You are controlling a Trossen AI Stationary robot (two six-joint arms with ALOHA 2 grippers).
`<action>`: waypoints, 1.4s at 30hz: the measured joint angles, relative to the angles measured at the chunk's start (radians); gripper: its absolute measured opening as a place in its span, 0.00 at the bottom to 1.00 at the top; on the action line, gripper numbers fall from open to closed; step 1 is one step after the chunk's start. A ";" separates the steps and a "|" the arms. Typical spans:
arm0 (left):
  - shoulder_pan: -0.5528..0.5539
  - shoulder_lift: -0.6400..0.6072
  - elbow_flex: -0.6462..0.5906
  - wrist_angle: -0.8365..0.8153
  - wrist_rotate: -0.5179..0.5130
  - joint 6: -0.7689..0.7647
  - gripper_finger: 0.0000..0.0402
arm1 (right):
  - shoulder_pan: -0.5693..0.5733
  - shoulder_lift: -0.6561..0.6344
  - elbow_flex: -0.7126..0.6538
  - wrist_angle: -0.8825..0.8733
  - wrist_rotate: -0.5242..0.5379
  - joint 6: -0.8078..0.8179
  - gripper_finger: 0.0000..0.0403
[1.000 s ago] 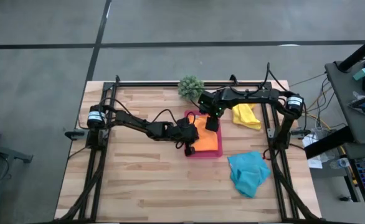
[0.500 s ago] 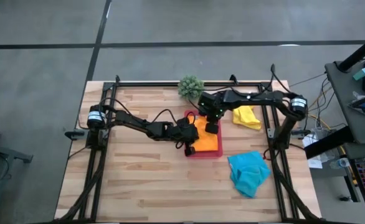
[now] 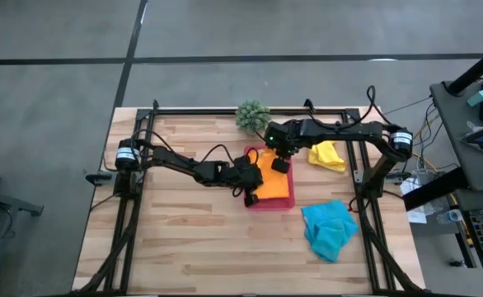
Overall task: Fold microfiber towels
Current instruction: Put the orange towel into the red bin
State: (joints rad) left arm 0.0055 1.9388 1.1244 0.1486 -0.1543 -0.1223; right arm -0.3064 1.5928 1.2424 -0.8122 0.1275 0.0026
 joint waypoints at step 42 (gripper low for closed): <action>0.099 -0.136 -0.019 -0.082 -0.060 0.130 0.00 | 0.140 -0.025 -0.033 0.131 -0.127 0.135 0.16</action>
State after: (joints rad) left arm 0.1047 1.8026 1.1049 0.0666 -0.2146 0.0074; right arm -0.1663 1.5677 1.2094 -0.6810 0.0002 0.1380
